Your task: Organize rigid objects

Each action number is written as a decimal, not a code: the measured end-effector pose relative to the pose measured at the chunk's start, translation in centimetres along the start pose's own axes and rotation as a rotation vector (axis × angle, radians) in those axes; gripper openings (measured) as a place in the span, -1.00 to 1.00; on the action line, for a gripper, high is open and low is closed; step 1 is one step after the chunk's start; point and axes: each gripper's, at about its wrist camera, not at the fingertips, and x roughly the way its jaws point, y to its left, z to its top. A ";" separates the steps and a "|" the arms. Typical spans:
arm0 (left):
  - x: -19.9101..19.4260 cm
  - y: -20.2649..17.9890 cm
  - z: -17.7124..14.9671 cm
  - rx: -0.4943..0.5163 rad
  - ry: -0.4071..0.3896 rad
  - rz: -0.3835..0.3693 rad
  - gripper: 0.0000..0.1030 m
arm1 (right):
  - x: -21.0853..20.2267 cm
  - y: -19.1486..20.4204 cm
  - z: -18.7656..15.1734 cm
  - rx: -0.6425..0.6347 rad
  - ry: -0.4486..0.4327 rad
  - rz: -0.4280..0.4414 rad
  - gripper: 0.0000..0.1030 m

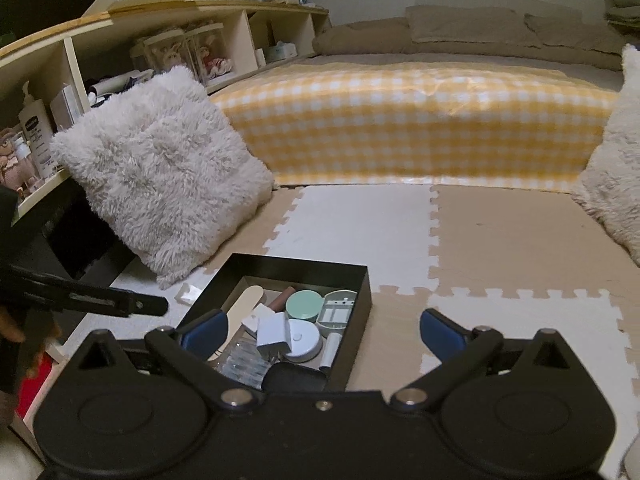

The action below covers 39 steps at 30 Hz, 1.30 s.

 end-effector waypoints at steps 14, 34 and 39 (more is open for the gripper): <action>-8.4 -4.4 -4.5 0.068 -0.206 0.031 0.93 | -5.0 0.6 -1.6 0.001 -0.060 -0.016 1.00; -12.8 -5.8 -8.6 0.115 -0.367 0.107 1.00 | -10.0 1.3 -4.9 -0.025 -0.165 -0.123 1.00; -12.8 -6.2 -8.9 0.143 -0.370 0.095 1.00 | -10.4 1.1 -4.9 -0.016 -0.181 -0.136 1.00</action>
